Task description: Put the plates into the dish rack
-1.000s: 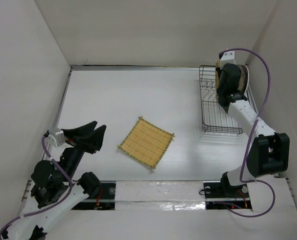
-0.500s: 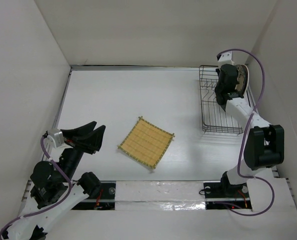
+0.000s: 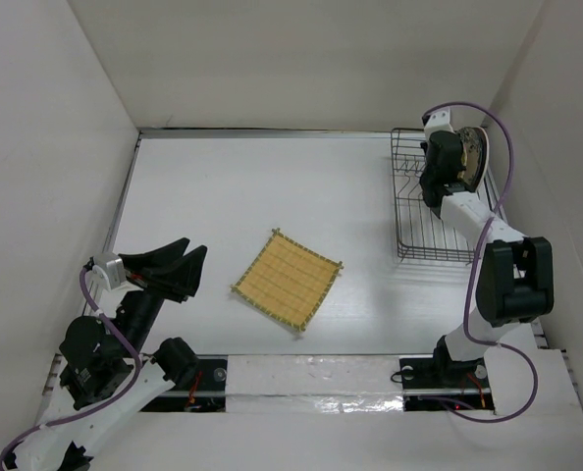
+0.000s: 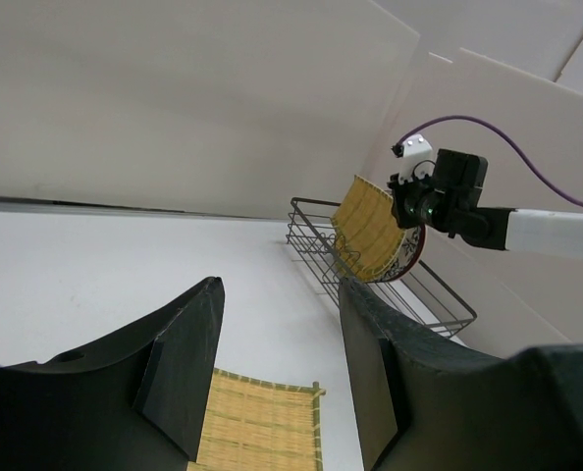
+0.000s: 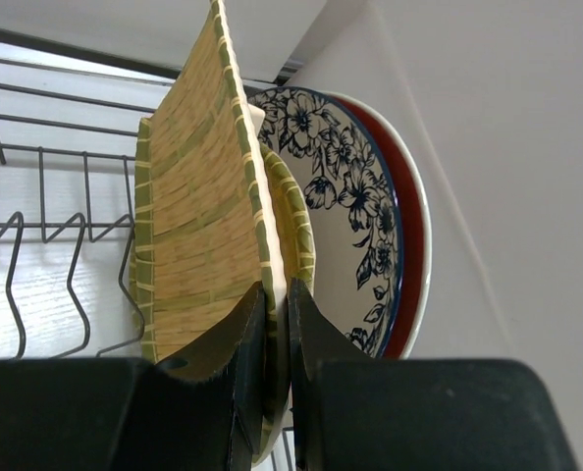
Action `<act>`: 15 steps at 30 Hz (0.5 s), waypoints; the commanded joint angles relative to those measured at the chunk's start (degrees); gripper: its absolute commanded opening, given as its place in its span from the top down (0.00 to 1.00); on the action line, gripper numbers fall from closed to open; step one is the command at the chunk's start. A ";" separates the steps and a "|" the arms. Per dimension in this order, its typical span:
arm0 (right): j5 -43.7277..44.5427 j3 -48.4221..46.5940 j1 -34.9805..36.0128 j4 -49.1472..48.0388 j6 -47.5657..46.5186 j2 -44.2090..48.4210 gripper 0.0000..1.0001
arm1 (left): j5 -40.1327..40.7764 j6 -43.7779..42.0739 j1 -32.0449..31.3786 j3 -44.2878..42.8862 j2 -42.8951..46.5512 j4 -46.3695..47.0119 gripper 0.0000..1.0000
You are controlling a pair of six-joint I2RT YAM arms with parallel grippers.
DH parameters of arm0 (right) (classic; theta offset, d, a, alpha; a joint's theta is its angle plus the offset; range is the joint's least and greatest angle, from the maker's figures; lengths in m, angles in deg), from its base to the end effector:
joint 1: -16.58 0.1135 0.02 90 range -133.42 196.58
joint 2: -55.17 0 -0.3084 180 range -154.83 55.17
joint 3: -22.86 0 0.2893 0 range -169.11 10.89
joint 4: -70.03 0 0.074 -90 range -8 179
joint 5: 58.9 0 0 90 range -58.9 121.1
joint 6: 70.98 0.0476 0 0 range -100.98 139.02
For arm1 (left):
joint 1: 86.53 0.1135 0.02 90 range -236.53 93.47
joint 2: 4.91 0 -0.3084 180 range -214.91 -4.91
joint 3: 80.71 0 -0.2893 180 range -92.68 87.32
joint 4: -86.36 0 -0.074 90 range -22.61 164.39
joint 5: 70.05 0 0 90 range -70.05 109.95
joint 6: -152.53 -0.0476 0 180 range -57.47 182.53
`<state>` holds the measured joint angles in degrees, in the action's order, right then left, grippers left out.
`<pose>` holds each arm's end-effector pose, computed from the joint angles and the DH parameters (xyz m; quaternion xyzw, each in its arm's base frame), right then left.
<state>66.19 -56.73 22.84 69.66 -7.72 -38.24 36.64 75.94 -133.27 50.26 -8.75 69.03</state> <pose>0.4295 0.0196 0.3260 -0.0336 0.7707 -0.3379 0.5391 0.0250 -0.0066 0.3953 0.0273 0.5248 -0.3599 0.7709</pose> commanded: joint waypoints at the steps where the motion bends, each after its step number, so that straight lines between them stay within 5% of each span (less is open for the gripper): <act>1: -0.28 0.90 -0.20 -5.06 1.60 0.33 1.00 | 0.10 0.48 0.25 -0.30 0.41 3.25 0.53; 10: -2.74 4.95 -0.20 -6.74 10.47 -2.04 0.97 | 0.45 0.48 0.25 -0.21 -0.12 2.91 0.53; 13: -1.88 4.68 -0.20 -5.77 12.06 -2.83 0.88 | 0.54 0.48 0.25 -0.21 -0.21 2.90 0.53; 15: -1.43 4.34 -0.20 -5.51 13.29 -2.92 0.70 | 1.07 0.39 0.25 -0.21 -0.29 2.90 0.53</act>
<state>64.40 -51.44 22.73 65.88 1.46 -39.63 37.03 75.96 -133.27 50.26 -8.75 69.03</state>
